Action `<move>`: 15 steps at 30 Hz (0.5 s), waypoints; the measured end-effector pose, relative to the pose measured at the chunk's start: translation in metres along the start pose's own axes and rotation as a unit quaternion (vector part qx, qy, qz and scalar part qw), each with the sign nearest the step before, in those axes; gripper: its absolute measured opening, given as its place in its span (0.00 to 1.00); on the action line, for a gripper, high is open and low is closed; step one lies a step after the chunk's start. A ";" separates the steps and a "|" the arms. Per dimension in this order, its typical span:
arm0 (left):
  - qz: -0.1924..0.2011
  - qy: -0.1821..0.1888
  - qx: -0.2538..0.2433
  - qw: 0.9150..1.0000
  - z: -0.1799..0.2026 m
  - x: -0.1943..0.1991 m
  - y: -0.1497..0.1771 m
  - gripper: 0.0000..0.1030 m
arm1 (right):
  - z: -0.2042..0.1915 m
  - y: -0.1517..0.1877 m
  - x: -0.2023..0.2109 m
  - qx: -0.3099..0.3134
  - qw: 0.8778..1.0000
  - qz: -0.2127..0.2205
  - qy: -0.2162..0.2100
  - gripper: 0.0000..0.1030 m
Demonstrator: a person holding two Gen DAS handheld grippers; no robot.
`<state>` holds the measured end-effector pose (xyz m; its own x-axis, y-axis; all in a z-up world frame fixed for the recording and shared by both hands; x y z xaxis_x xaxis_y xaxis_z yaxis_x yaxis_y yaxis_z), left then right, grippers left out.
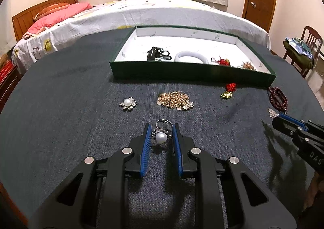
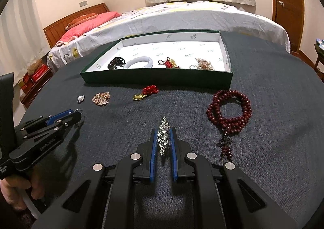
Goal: Organize jewelry
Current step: 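Carry the pearl ring and rhinestone brooch into the white box and open both tools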
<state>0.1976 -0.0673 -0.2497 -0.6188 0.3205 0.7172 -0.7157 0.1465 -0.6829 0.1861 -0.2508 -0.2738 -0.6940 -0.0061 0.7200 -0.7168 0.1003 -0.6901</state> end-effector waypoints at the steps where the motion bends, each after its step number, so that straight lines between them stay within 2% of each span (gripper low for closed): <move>1: 0.003 0.000 0.000 1.000 0.001 0.002 -0.001 0.20 | 0.000 -0.001 0.001 -0.001 1.000 0.002 0.000 0.13; 7: 0.025 0.006 -0.001 1.000 0.008 0.018 -0.016 0.20 | -0.001 -0.009 0.014 -0.006 1.000 0.017 -0.004 0.13; 15: 0.067 0.025 -0.017 0.997 0.030 0.041 -0.052 0.20 | -0.001 -0.036 0.030 -0.013 0.999 0.048 -0.009 0.13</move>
<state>0.2002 -0.0896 -0.1804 -0.6911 0.3847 0.6119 -0.6153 0.1310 -0.7773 0.1906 -0.2540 -0.2273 -0.7607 -0.0125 0.6490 -0.6450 0.1269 -0.7536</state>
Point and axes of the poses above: each gripper's, at about its wrist camera, not at the fingertips, and x roughly against the way its jaws point, z to its right, y to its underside, the point moved 8 cm from there along -x, roughly the way its jaws point, and after that the axes turned 10 degrees about y, right-handed, at the moved point
